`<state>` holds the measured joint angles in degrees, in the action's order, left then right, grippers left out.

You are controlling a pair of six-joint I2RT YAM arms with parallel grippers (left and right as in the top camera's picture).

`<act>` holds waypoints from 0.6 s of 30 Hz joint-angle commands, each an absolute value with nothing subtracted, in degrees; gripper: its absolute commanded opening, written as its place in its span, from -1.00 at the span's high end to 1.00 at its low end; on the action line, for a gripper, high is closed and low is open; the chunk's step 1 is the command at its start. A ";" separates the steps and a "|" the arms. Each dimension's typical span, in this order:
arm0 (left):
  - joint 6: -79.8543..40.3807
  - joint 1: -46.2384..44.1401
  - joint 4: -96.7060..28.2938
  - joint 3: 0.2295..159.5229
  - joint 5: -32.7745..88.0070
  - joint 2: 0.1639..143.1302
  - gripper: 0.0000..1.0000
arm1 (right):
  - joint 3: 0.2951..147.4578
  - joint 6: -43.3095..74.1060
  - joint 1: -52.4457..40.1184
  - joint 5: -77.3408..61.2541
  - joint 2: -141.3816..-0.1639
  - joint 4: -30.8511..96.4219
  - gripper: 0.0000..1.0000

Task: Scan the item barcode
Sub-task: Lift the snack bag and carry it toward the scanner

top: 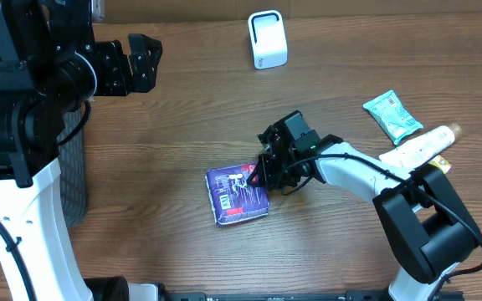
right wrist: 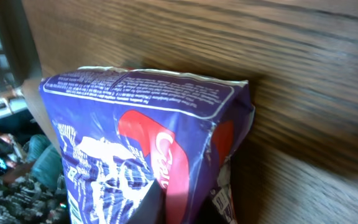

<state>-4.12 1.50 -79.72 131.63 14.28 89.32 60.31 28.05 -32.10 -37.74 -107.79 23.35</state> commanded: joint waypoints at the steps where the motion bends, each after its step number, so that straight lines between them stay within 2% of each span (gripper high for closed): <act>1: -3.20 1.48 -79.53 132.20 14.17 89.73 -0.99 | 61.80 27.16 -30.48 -39.33 -106.41 23.94 0.93; 7: -3.20 1.48 -79.53 132.20 14.17 89.73 -0.99 | 65.73 23.53 -27.90 -32.42 -101.62 28.99 0.93; 13: -3.20 1.48 -79.53 132.20 14.17 89.73 -0.99 | 72.27 22.00 -27.77 -5.37 -95.81 36.21 0.93; 18: -3.20 1.48 -79.53 132.20 14.17 89.73 -0.99 | 74.15 20.38 -30.20 21.67 -94.94 33.39 0.93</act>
<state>-4.12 1.50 -79.72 131.63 14.28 89.32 72.71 22.31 -28.75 0.21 -96.05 34.54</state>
